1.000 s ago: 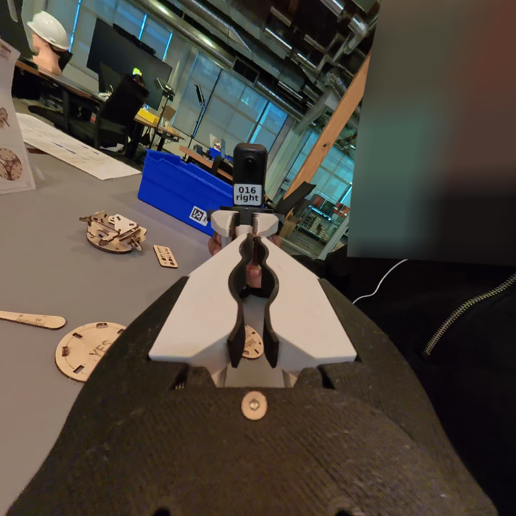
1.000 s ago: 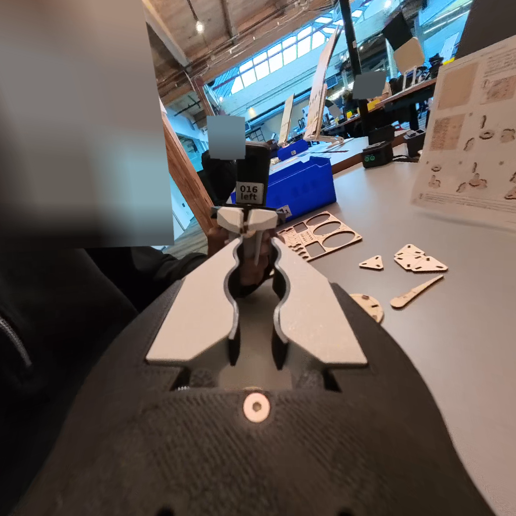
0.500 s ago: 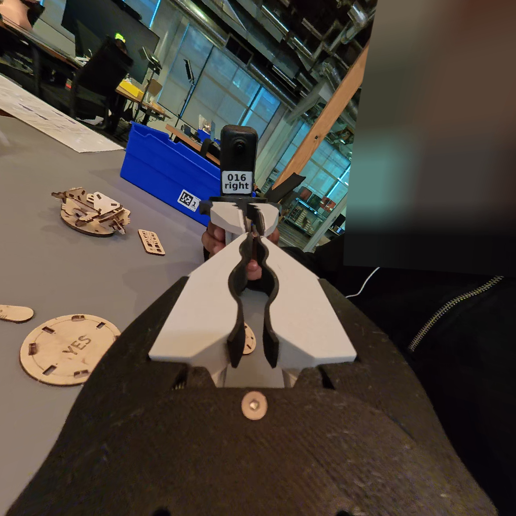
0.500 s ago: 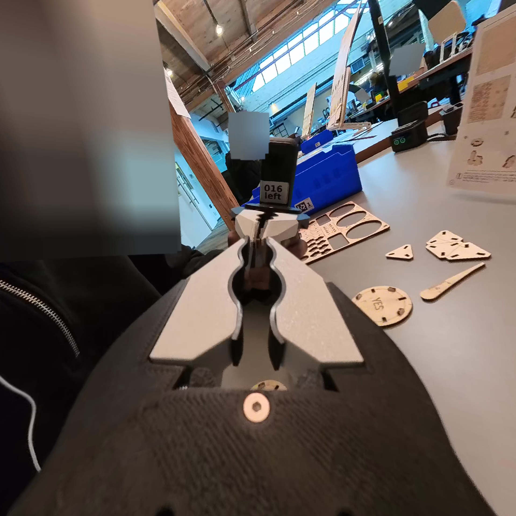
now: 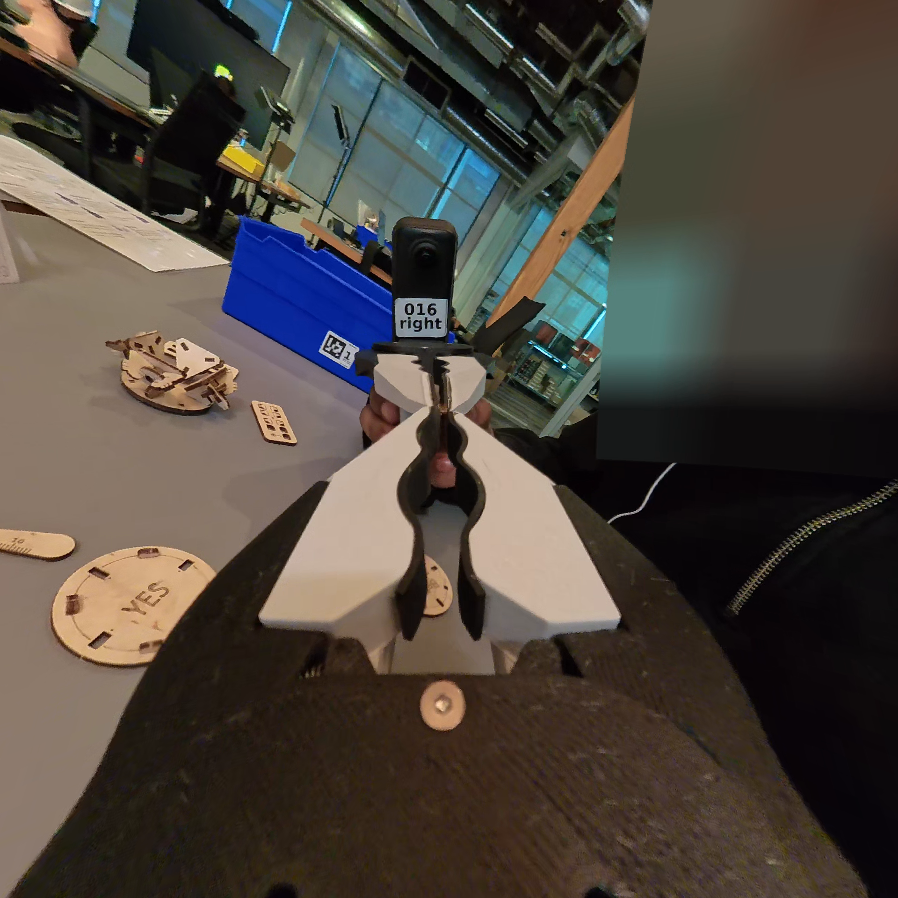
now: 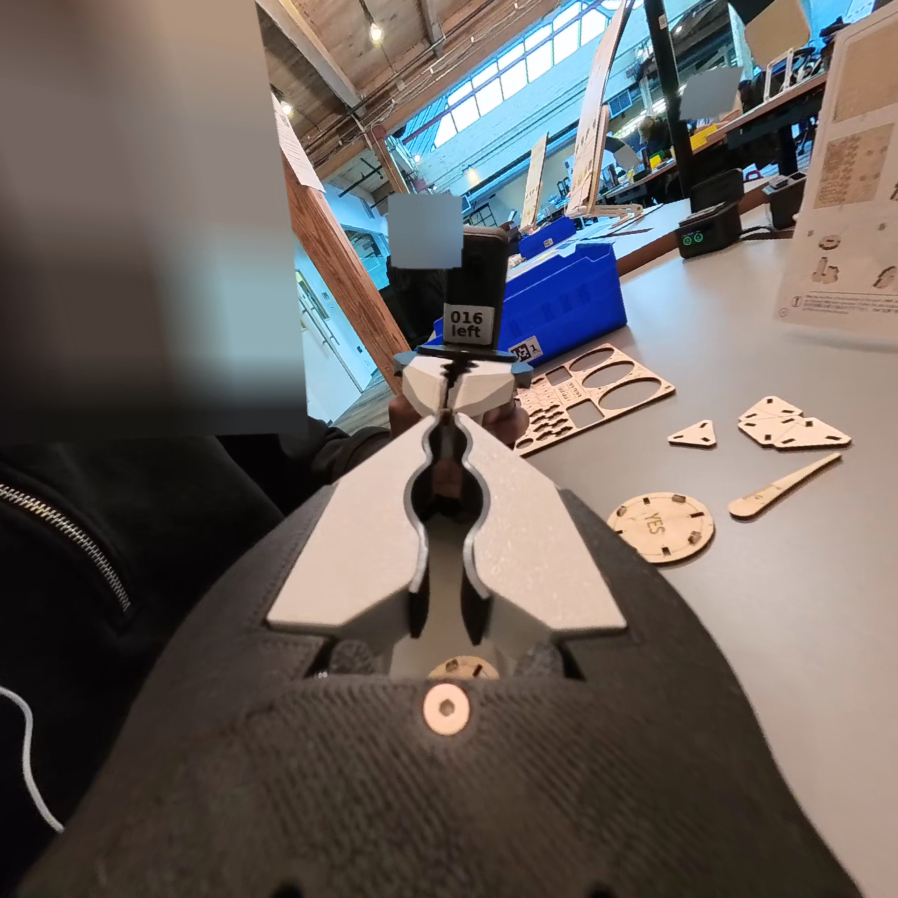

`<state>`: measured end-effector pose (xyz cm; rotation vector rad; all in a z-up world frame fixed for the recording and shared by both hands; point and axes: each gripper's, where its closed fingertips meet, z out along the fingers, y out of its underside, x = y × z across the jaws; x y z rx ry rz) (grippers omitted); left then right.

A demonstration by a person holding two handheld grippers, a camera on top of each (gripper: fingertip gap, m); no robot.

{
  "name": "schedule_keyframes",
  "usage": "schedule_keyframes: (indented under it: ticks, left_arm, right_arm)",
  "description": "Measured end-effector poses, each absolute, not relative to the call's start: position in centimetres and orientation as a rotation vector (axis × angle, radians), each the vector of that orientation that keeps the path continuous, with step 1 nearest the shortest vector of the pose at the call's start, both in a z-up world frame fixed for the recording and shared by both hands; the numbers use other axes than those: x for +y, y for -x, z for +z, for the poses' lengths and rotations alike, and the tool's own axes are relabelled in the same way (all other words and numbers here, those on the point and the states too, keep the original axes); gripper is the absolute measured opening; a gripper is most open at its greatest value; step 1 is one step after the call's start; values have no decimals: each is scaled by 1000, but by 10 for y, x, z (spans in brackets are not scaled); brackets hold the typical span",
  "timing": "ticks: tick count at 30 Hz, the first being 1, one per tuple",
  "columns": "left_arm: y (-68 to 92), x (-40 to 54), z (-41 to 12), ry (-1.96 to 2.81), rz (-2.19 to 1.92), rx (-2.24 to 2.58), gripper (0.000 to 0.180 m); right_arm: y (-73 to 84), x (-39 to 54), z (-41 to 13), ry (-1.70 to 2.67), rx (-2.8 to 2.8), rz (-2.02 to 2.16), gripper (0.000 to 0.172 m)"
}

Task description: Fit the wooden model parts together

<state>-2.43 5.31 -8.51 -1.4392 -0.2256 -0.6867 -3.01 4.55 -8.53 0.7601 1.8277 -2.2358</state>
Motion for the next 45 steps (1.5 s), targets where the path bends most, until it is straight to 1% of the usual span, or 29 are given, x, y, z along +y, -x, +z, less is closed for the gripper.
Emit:
schedule_keyframes:
  ticks: [12, 16, 21, 24, 28, 31, 40, 45]
  left_arm:
    - [30, 54, -91, 1488, -592, -237, 0]
    - [28, 53, -89, 1481, -606, -226, 2]
    - [20, 53, -86, 1461, -683, -194, 11]
    - [16, 54, -89, 1474, -734, -200, 6]
    - [17, 53, -90, 1429, -915, -262, 11]
    - [16, 53, -94, 1413, -1020, -296, 12]
    - [14, 52, -95, 1406, -1083, -299, 11]
    - [14, 51, -95, 1405, -1091, -298, 2]
  right_arm:
    - [33, 54, -83, -799, 1908, -2256, 0]
    - [32, 59, -82, -778, 2039, -2257, 0]
    - [28, 57, -83, -639, 2399, -2309, 0]
    - [24, 52, -85, -491, 2656, -2329, 0]
    - [19, 45, -93, -247, 2973, -2290, 0]
    - [19, 42, -98, -119, 3160, -2248, 0]
    - [20, 44, -95, -10, 3278, -2268, 0]
    - [19, 42, -95, 29, 3301, -2262, 0]
